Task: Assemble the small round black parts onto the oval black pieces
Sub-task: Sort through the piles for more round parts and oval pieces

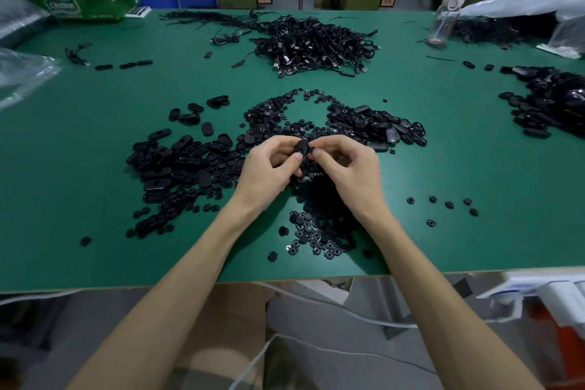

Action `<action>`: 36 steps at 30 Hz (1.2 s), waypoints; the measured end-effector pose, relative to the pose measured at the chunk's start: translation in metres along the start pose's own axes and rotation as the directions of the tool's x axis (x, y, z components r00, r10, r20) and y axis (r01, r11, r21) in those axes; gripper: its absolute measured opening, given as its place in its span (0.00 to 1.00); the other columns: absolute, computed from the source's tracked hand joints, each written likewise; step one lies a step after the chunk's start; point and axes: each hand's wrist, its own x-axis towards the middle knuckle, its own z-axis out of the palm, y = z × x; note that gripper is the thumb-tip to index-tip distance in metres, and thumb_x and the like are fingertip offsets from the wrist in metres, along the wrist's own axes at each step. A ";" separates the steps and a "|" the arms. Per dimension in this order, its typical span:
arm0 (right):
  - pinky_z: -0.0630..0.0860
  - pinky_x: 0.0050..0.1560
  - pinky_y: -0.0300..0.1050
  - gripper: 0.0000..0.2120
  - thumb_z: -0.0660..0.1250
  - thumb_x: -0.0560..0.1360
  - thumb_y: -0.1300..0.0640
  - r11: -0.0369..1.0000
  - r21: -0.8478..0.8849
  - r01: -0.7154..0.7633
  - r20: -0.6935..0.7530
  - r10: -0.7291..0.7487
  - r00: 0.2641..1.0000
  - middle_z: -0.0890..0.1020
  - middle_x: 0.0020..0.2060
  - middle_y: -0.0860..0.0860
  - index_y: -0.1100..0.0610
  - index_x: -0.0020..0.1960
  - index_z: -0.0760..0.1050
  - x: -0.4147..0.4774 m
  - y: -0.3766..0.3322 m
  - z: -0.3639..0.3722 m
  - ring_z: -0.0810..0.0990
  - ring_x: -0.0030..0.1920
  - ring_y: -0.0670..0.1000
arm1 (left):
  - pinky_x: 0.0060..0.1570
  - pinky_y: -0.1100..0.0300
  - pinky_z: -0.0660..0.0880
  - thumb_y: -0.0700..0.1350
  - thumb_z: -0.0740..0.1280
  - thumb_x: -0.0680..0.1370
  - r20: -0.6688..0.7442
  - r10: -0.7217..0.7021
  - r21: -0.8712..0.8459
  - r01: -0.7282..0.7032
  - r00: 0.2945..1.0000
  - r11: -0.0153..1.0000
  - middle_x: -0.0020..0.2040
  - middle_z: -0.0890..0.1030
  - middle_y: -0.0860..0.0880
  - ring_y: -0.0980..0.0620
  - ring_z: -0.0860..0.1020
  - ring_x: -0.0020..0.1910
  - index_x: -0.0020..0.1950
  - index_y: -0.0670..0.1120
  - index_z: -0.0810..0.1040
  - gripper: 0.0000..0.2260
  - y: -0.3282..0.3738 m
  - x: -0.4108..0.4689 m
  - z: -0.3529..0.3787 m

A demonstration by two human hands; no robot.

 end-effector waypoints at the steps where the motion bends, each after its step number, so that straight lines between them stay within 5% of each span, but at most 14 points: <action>1: 0.82 0.53 0.48 0.05 0.73 0.78 0.62 1.000 0.013 -0.008 0.006 0.008 1.000 0.88 0.43 0.46 0.56 0.52 0.85 0.000 0.000 0.000 0.86 0.46 0.46 | 0.29 0.67 0.72 0.37 0.70 0.81 0.004 0.000 -0.002 0.000 1.000 1.000 0.41 0.85 0.52 0.58 0.81 0.33 0.63 0.42 0.81 0.10 0.000 0.000 0.000; 6: 0.83 0.54 0.54 0.05 0.74 0.77 0.62 0.996 0.077 -0.045 0.020 0.043 0.999 0.88 0.43 0.51 0.57 0.52 0.84 -0.001 0.000 -0.001 0.87 0.47 0.51 | 0.29 0.65 0.72 0.37 0.70 0.81 0.006 -0.007 -0.026 0.008 1.000 1.000 0.45 0.86 0.47 0.55 0.82 0.36 0.63 0.42 0.81 0.10 0.002 -0.001 0.000; 12: 0.83 0.56 0.50 0.07 0.72 0.77 0.64 0.996 0.079 -0.027 0.028 0.025 0.999 0.88 0.44 0.48 0.56 0.54 0.85 0.000 0.000 -0.001 0.87 0.48 0.48 | 0.27 0.60 0.73 0.37 0.70 0.81 -0.001 -0.009 -0.029 0.009 1.000 1.000 0.47 0.86 0.47 0.52 0.84 0.39 0.62 0.43 0.81 0.10 0.002 -0.001 0.001; 21: 0.83 0.54 0.53 0.05 0.74 0.77 0.63 0.995 0.076 -0.063 0.026 0.061 0.998 0.88 0.42 0.49 0.56 0.51 0.85 0.000 0.003 0.001 0.87 0.46 0.51 | 0.32 0.68 0.73 0.37 0.71 0.80 0.006 -0.015 -0.035 0.015 1.000 0.999 0.45 0.86 0.48 0.53 0.84 0.38 0.61 0.44 0.81 0.10 0.001 0.000 0.001; 33: 0.76 0.46 0.39 0.03 0.73 0.78 0.60 0.998 0.065 -0.018 0.003 0.018 1.000 0.84 0.41 0.46 0.54 0.50 0.83 0.002 0.007 0.000 0.80 0.42 0.45 | 0.27 0.57 0.75 0.37 0.72 0.80 0.013 -0.010 -0.025 0.010 1.000 1.000 0.48 0.86 0.44 0.50 0.86 0.42 0.62 0.41 0.80 0.11 0.004 -0.002 0.001; 36: 0.78 0.48 0.42 0.06 0.72 0.78 0.61 0.997 0.071 -0.017 0.010 0.017 1.000 0.85 0.42 0.48 0.53 0.53 0.84 0.002 0.007 0.000 0.82 0.44 0.46 | 0.28 0.57 0.76 0.36 0.72 0.79 0.019 -0.005 -0.017 0.005 1.000 1.000 0.49 0.86 0.44 0.49 0.86 0.42 0.62 0.40 0.80 0.12 0.005 -0.003 0.001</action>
